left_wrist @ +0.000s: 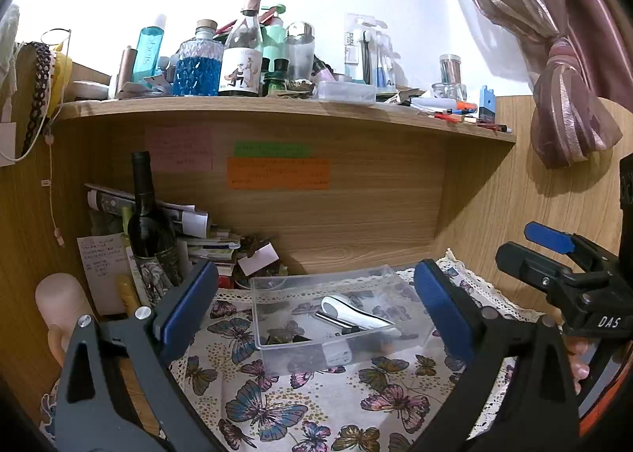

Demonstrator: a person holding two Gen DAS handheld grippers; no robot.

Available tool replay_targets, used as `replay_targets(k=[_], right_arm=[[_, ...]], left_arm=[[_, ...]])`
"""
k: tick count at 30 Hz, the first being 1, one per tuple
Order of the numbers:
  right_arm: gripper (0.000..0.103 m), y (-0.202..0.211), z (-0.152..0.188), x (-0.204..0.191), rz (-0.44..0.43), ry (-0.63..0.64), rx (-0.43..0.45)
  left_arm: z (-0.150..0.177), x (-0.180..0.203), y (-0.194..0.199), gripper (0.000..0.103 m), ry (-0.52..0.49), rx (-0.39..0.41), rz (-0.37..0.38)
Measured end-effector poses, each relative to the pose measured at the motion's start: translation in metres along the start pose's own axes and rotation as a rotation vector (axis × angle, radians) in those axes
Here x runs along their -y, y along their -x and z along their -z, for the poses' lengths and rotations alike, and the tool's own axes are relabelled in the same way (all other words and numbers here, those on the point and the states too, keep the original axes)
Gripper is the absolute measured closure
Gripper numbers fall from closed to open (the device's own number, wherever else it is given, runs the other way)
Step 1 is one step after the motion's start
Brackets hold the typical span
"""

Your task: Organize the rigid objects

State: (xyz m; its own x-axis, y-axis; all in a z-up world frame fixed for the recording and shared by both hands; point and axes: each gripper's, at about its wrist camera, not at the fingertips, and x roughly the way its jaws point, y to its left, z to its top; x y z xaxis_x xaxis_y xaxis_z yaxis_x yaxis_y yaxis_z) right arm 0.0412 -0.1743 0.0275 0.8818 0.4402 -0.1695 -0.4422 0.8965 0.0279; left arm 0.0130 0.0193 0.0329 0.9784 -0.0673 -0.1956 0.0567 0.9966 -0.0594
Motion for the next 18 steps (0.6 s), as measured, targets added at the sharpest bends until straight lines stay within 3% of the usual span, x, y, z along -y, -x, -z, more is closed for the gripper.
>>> replay_targets(k=[18], right_arm=[[0.000,0.0003,0.0002,-0.0006,0.000,-0.003,-0.004]], left_arm=[[0.0007,0.0038,0.0002,0.002,-0.004,-0.003,-0.001]])
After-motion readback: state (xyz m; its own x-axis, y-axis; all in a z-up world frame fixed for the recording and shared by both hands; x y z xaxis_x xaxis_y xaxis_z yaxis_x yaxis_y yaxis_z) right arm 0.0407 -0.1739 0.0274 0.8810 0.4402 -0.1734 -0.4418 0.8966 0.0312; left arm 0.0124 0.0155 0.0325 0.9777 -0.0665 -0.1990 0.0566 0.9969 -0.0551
